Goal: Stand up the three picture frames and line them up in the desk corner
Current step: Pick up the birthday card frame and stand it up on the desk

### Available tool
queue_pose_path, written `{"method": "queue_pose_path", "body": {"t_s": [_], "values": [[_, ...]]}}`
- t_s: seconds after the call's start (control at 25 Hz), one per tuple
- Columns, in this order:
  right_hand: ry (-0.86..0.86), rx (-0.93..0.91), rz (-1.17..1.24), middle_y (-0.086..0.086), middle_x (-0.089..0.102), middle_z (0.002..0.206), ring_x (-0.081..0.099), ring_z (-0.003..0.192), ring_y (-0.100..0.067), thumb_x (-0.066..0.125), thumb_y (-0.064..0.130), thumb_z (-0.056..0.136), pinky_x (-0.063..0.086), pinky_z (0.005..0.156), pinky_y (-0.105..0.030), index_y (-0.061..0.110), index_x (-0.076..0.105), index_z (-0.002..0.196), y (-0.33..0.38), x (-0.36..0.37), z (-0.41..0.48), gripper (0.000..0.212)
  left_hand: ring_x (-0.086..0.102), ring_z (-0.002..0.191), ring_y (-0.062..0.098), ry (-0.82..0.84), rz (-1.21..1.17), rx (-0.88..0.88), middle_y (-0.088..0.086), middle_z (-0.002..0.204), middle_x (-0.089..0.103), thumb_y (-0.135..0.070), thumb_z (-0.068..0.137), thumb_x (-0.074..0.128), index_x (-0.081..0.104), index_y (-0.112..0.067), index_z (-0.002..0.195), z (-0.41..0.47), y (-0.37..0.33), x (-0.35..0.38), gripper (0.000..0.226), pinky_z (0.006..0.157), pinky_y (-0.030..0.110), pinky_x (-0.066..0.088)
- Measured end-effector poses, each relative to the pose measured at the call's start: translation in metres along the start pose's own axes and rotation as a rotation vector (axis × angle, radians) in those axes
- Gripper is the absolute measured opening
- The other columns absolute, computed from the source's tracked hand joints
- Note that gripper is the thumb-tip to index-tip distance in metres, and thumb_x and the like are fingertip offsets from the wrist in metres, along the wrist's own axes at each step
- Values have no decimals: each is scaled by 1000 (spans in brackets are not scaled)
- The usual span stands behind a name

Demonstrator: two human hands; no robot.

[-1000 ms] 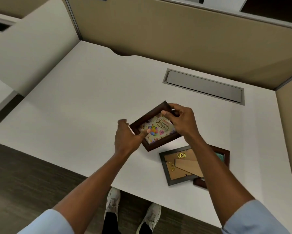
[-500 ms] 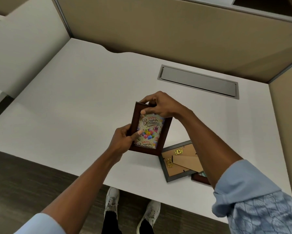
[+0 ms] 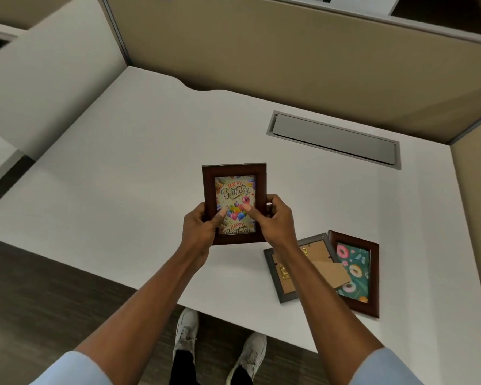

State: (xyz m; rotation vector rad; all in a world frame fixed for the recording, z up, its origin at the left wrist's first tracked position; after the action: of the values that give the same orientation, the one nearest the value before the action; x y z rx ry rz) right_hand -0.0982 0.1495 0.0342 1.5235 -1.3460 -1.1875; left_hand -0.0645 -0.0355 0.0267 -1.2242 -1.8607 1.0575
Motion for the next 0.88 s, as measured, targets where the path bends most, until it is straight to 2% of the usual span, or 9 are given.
{"method": "queue_pose_path", "body": {"t_s": [0.08,0.24,0.4,0.52,0.6,0.64,0.76,0.88], "values": [[32,4,55,9,80,108,81,102,-17,83,32,93,66,72,-25,27,69,115,-6,8,-2,27,80,108,28,-48,121,64,11,122,80,-17,99,76,70,-9,134,-1,-2,-5,36,95,57,66],[98,0,86,1,80,118,80,101,-11,73,23,101,68,83,-34,17,68,130,-16,16,-1,30,76,114,31,-110,330,139,13,128,73,-29,99,78,69,-11,136,-7,-3,-15,42,93,56,67],[153,-34,97,6,78,119,79,99,-4,70,21,103,66,78,-25,22,66,133,-16,21,-1,30,63,129,33,-176,493,161,12,135,64,-38,98,78,67,-15,136,-10,-1,-27,46,102,58,61],[166,-31,131,15,80,113,79,102,-4,71,22,102,65,76,-25,28,67,129,-15,25,-2,28,76,111,20,-121,365,174,2,120,75,-29,100,76,69,-16,131,-10,0,-32,34,94,48,67],[181,-28,143,17,82,109,80,105,-7,70,23,102,65,77,-26,34,68,125,-15,27,-2,25,78,99,7,-106,316,177,-9,110,78,-24,102,75,69,-20,127,-10,1,-35,27,88,37,69],[191,-26,147,17,83,108,80,105,-8,70,24,103,65,78,-26,36,69,124,-14,28,-2,25,78,99,6,-105,309,188,-11,109,78,-22,102,74,69,-21,126,-10,2,-36,25,85,33,69],[200,-7,180,17,83,109,80,106,-10,69,23,103,66,79,-28,34,69,125,-16,28,1,25,78,104,11,-89,323,212,-10,111,77,-23,103,73,67,-25,123,-9,2,-37,21,77,24,66],[220,15,215,13,84,111,80,109,-13,68,18,103,66,82,-30,32,70,125,-19,27,6,26,79,108,17,-46,287,184,-2,119,78,-23,103,72,69,-20,128,-5,4,-38,25,82,33,69]]}}
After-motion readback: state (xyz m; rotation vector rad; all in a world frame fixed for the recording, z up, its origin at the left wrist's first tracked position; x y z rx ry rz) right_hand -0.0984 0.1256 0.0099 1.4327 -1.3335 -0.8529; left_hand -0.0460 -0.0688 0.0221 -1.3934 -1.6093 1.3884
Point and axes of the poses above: each hand's wrist, its own z-axis towards the middle knuckle, its own x-axis out of the palm, y = z × x, the point moved 3 cm from there along z, towards the middle knuckle
